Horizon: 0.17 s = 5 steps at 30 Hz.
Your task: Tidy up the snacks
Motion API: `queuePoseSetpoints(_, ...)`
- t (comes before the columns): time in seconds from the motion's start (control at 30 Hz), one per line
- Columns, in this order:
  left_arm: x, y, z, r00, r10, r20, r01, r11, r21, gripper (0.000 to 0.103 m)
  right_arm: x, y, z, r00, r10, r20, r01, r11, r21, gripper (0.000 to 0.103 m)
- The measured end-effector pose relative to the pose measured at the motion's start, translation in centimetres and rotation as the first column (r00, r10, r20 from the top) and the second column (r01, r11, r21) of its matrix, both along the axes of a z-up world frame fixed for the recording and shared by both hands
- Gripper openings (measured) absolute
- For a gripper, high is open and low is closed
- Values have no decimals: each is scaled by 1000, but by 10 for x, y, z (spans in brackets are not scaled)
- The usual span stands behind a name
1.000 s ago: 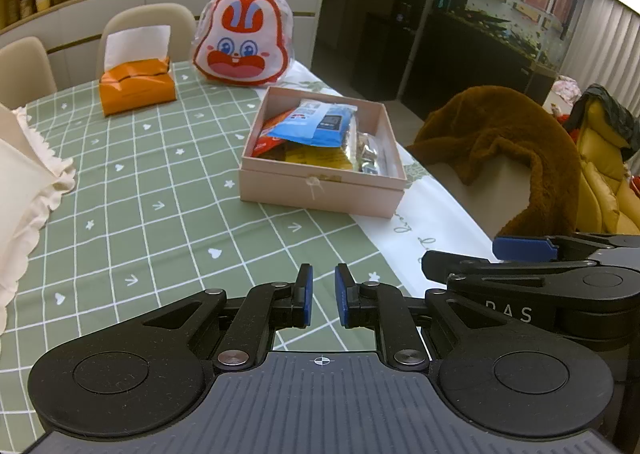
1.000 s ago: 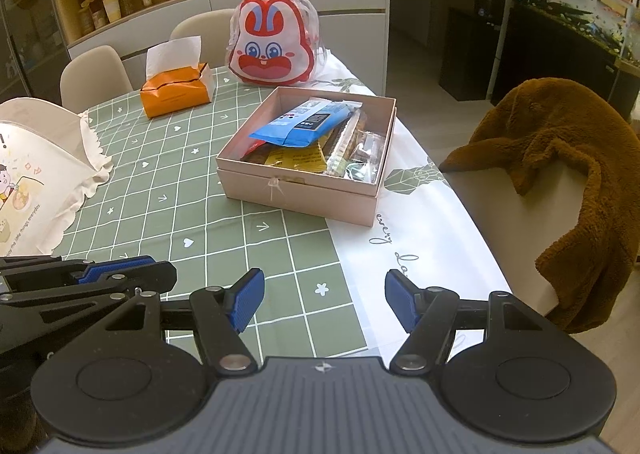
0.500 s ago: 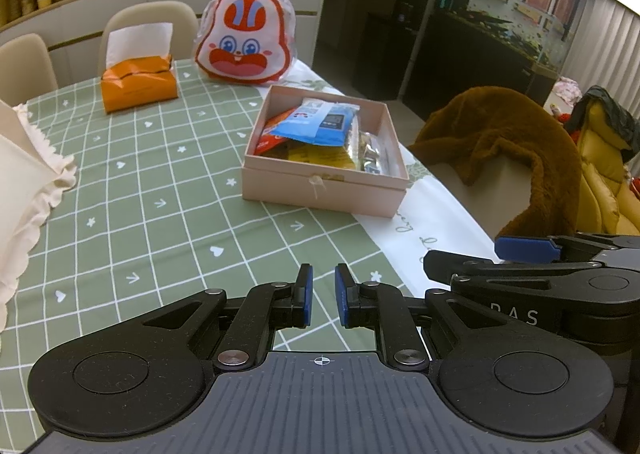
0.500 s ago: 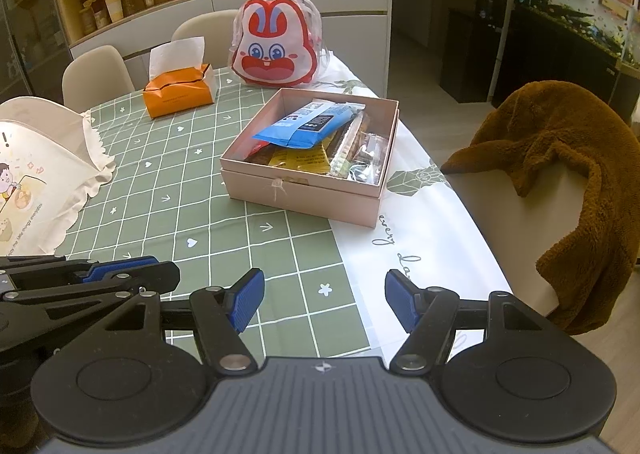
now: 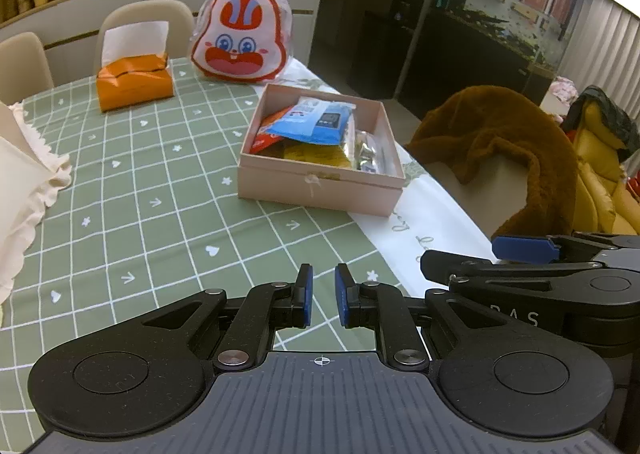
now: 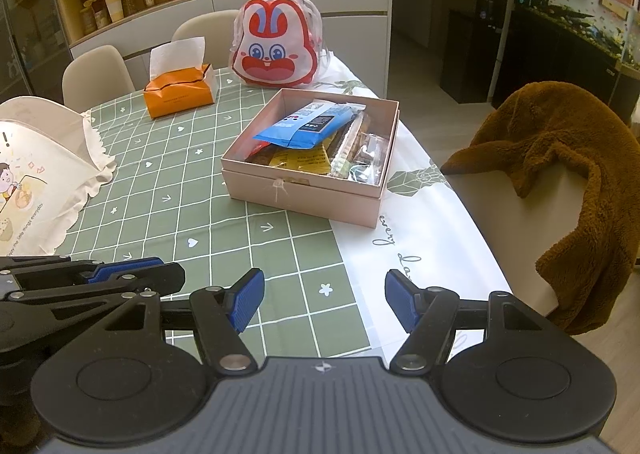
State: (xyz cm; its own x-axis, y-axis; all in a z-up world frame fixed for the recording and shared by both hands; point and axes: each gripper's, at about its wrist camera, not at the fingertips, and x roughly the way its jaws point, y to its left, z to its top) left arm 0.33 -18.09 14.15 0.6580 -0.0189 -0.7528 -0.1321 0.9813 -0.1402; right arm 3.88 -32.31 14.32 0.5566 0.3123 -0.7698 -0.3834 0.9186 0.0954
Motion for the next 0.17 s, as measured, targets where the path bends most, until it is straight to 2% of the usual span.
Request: queuePoseSetpoints(0.17,1,-3,-1,1000,2,11,-2,999,39,16,2,-1,-1,1000,-2,-7,2,1000,2,67)
